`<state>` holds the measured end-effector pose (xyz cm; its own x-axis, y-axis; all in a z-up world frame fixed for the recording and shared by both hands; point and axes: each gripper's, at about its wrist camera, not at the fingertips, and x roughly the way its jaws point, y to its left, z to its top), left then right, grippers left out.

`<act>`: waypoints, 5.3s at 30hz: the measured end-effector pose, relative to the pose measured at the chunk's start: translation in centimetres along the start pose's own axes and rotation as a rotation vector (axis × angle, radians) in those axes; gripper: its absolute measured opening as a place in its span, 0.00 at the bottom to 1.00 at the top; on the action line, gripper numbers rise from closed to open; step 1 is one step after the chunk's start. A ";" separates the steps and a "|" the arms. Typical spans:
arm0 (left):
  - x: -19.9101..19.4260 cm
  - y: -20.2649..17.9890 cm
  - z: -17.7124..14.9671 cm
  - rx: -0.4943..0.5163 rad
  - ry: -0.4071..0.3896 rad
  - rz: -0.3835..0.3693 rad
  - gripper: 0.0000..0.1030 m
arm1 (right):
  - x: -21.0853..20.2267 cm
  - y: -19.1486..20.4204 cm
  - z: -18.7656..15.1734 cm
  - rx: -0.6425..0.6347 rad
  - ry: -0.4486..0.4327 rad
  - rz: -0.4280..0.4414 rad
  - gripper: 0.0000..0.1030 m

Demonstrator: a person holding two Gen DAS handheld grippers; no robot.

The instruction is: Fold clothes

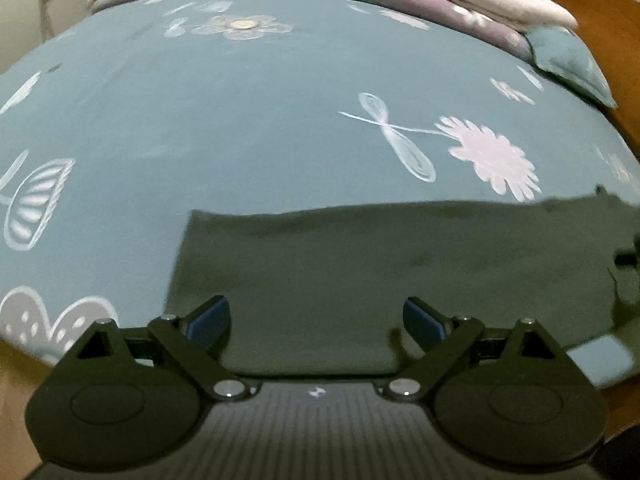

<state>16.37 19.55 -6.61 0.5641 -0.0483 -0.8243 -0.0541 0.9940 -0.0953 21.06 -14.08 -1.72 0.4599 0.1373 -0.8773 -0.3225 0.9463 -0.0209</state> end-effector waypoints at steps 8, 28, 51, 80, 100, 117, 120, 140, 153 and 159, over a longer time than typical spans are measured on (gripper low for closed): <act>-0.9 -1.0 -2.1 0.100 0.035 0.008 0.91 | 1.6 8.8 1.1 -0.253 0.007 0.150 1.00; 0.8 -4.4 1.2 0.194 -0.024 -0.097 0.92 | 0.2 10.5 -0.8 -0.267 -0.019 0.085 1.00; 3.9 -23.1 8.6 0.422 0.025 -0.524 0.93 | -3.4 -2.6 -6.4 0.045 -0.077 -0.102 1.00; 9.0 -36.5 11.5 0.298 0.027 -0.454 0.95 | -1.4 -12.2 -12.1 0.026 -0.188 0.175 1.00; 10.3 -38.8 9.7 0.341 0.140 -0.378 0.95 | -1.4 -12.5 -12.5 0.021 -0.232 0.187 1.00; 5.3 -36.1 8.9 0.342 0.022 -0.262 0.95 | 0.9 -19.2 -4.8 0.092 -0.352 0.117 1.00; 4.6 -35.1 8.7 0.331 0.004 -0.227 0.95 | 2.8 -19.6 -4.7 0.117 -0.281 0.077 1.00; 4.1 -34.5 7.4 0.358 -0.004 -0.200 0.95 | -0.2 -25.8 -8.0 0.276 -0.268 -0.157 1.00; 5.4 -35.7 6.8 0.402 0.032 -0.207 0.95 | -1.2 -20.1 -11.4 0.079 -0.169 -0.109 1.00; 5.1 -36.6 6.8 0.426 0.009 -0.227 0.95 | -3.1 -18.4 -10.7 -0.002 -0.196 -0.138 1.00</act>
<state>26.87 -16.41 -3.52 0.5153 -0.2673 -0.8142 0.4124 0.9102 -0.0378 16.69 -35.08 -3.72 0.6514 0.0614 -0.7563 -0.2473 0.9595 -0.1351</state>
